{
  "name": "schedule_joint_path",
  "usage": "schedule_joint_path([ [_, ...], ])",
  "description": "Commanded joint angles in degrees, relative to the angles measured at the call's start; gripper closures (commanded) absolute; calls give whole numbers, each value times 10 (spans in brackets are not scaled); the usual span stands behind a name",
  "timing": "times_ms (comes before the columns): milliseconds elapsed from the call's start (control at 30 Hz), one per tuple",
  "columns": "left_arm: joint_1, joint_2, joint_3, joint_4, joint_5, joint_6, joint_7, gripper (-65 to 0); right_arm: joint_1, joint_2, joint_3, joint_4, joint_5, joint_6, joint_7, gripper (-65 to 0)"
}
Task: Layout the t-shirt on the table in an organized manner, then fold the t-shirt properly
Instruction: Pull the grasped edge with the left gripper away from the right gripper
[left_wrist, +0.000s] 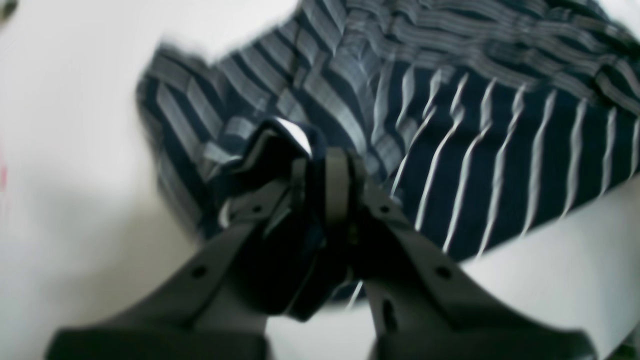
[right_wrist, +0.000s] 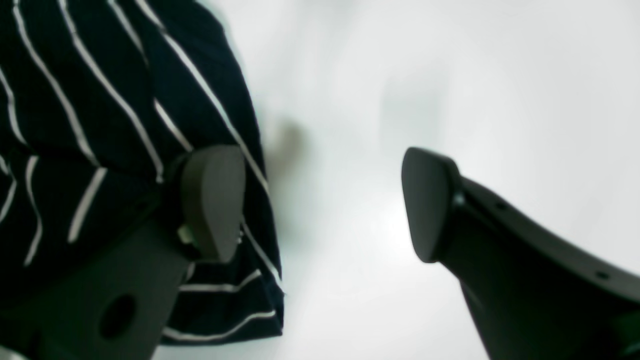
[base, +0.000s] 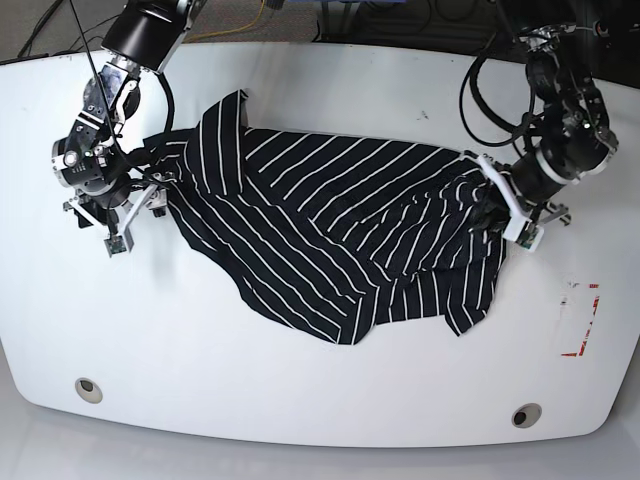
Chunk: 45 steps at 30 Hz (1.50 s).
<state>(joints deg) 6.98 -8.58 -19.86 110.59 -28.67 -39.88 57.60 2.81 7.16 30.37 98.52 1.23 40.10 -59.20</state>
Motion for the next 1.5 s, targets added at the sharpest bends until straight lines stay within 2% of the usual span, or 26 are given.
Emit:
schedule_joint_path([
  [0, 18, -31, -15, 12, -51, -1, -14, -23, 9, 5, 1, 9, 3, -1, 10, -472],
  [233, 99, -114, -58, 12, -169, -1, -14, -23, 9, 5, 1, 9, 3, -1, 10, -472],
  [433, 146, -146, -86, 11, -225, -1, -14, -23, 10, 4, 1, 9, 4, -1, 10, -472],
  [600, 155, -150, -89, 10, -232, -1, -14, -23, 22, -21, 0, 8, 3, -1, 10, -474],
  [1000, 156, -148, -88, 10, -232, -1, -14, -23, 40, -55, -17, -58, 3, -1, 12, -474],
  [1467, 156, -148, -88, 9, -231, -1, -14, -23, 95, -57, 43, -183, 4, -1, 42, -475],
])
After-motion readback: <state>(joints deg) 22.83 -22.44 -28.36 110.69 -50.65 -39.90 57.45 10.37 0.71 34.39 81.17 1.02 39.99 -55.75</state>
